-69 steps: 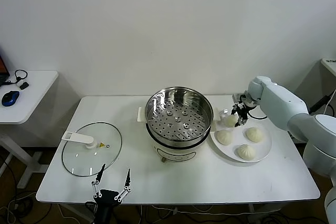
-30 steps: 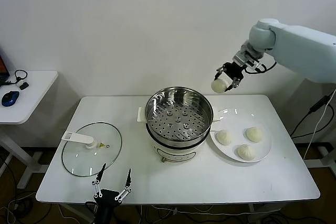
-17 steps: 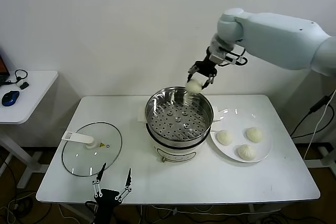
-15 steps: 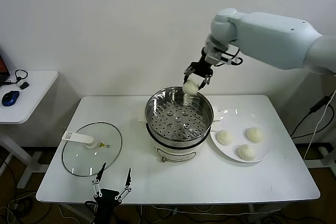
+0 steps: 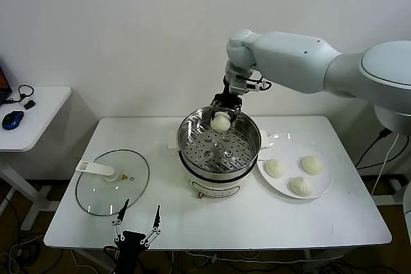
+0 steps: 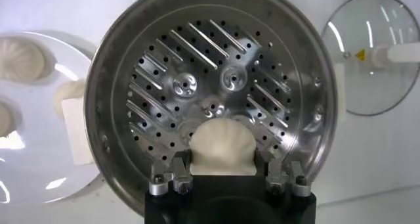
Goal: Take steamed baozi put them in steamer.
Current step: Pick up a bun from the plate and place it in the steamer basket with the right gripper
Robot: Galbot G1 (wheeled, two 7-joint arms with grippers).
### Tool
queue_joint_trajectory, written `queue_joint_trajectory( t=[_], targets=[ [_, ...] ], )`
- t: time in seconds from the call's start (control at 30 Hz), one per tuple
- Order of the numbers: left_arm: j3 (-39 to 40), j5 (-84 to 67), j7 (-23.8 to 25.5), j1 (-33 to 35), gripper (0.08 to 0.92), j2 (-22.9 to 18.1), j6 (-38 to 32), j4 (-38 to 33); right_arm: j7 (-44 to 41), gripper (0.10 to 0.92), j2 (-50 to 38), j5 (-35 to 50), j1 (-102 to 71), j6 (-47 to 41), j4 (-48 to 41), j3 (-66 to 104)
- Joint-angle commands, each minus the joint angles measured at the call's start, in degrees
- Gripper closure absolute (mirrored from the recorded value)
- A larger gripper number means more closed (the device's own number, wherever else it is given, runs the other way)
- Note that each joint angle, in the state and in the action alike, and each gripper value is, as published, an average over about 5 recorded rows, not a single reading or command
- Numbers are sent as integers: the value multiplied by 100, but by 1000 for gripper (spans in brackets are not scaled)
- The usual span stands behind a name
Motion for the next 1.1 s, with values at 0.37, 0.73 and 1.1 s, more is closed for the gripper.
queue_joint_trajectory(
  t=[0.37,0.73,1.1],
  targets=[
    [-15,-7,-8,-40,177,-156,-22,35,73,389,315,-457,-691,277,-889,318],
    [-21,-17,-7,-95,177,-142,-26,83,151,389,437,-579,-911,277,-1306,484],
    [-25,-17,-7,-98,177,-144,-27,68,285,327,464,-572,-949,277,-1347,524]
  ],
)
